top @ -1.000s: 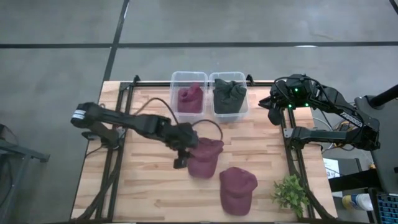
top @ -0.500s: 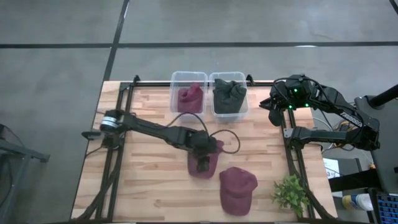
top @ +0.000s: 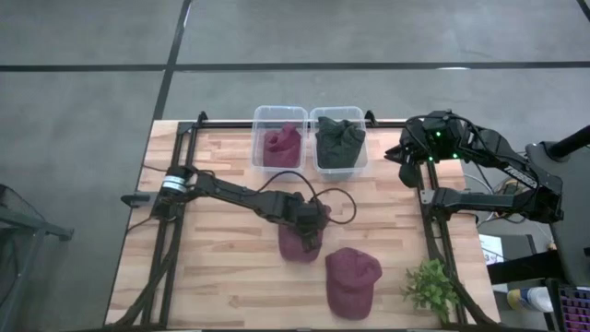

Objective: Pick & Place hat
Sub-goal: Put the top red cap into the left transparent bin

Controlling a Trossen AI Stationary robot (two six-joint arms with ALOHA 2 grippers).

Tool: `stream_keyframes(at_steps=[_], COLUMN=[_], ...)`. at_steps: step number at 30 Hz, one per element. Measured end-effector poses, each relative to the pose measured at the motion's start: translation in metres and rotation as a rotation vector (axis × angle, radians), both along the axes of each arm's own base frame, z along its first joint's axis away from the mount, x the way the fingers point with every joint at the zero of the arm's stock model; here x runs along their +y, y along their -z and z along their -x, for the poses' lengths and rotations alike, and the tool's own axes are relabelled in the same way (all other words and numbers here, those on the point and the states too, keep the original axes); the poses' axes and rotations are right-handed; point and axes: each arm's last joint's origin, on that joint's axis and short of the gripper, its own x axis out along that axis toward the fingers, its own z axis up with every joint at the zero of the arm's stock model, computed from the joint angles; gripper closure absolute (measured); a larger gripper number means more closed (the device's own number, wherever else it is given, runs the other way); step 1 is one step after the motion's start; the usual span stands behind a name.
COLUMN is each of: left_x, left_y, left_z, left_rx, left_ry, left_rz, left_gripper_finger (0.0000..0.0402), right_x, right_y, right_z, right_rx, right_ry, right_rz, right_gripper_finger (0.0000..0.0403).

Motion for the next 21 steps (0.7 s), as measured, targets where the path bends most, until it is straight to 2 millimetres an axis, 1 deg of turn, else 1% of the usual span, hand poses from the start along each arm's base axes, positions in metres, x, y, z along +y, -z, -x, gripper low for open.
stream_keyframes(at_steps=[2, 6, 9, 14, 21], left_x=[0.000, 0.001, 0.002, 0.003, 0.002], left_y=[-0.004, -0.020, -0.022, -0.016, 0.006], left_z=[0.001, 0.006, 0.007, 0.006, 0.002], left_rx=[-0.011, -0.056, -0.060, -0.042, 0.016], left_ry=[-0.030, -0.074, -0.086, -0.095, -0.098], left_rz=[0.019, 0.025, 0.012, 0.010, -0.001], left_gripper_finger=[0.0227, 0.0227, 0.0227, 0.0227, 0.0227], right_x=[0.000, 0.000, 0.000, 0.000, 0.000], right_y=[0.000, 0.000, 0.000, 0.000, 0.000], right_z=[0.000, 0.000, 0.000, 0.000, 0.000], right_rx=[0.002, 0.005, 0.005, 0.005, 0.005], right_ry=[-0.004, -0.012, -0.013, -0.015, -0.015], right_rz=[0.004, 0.013, 0.014, 0.016, 0.016], right_gripper_finger=[0.0344, 0.0344, 0.0344, 0.0344, 0.0344])
